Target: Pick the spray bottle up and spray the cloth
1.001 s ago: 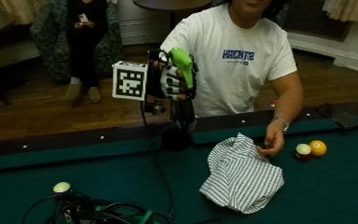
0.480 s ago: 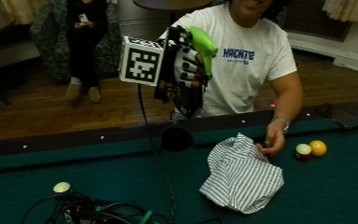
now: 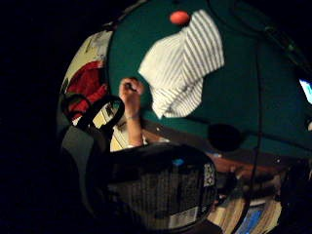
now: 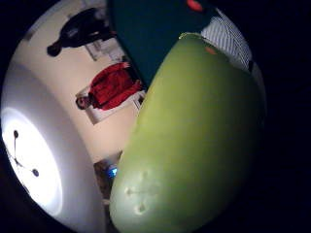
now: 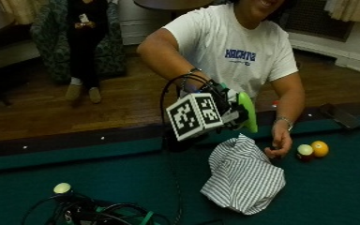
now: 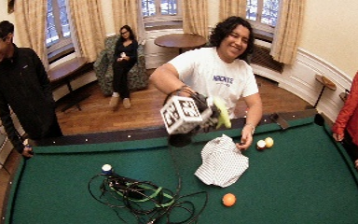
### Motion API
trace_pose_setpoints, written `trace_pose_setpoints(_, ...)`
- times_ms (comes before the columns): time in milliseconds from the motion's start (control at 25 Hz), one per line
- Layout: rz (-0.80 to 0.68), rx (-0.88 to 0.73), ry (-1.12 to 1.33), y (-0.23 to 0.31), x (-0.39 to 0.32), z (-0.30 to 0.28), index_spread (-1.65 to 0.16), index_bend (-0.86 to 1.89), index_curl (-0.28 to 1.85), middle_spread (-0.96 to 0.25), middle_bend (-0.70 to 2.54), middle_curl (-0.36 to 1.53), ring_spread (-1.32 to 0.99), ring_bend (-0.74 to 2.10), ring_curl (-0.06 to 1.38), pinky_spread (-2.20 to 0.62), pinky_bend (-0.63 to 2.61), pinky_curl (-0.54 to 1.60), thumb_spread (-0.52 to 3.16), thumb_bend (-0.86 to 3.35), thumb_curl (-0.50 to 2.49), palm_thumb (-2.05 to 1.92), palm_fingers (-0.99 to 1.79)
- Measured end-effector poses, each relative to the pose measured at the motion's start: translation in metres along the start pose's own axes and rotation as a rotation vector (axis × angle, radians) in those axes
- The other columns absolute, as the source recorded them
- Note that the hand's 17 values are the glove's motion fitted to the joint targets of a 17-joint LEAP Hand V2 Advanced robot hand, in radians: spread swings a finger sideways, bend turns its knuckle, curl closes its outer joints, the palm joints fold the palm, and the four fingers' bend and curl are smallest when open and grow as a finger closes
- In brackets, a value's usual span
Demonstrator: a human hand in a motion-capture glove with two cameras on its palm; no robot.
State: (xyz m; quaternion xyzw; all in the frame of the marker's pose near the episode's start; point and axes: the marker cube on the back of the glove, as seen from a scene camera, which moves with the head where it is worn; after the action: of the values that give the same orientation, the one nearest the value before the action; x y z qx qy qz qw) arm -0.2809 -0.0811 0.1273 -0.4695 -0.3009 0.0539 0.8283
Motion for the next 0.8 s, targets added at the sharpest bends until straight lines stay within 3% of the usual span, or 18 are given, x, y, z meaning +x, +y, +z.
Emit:
trace_pose_setpoints(320,0.26,-0.161,0.186,-0.048,0.03,0.058,-0.27,0.4,0.58,-0.18,0.74,0.59,-0.21,0.79,0.5,-0.28,0.49,0.44,0.36,-0.02,0.76,0.98,1.37)
trace_pose_setpoints(801,0.497,-0.31,0.384,-0.088,0.08,0.116,-0.27,0.4,0.6,-0.18,0.74,0.59,-0.21,0.77,0.5,-0.27,0.49,0.43,0.36,-0.03,0.79,0.97,1.37)
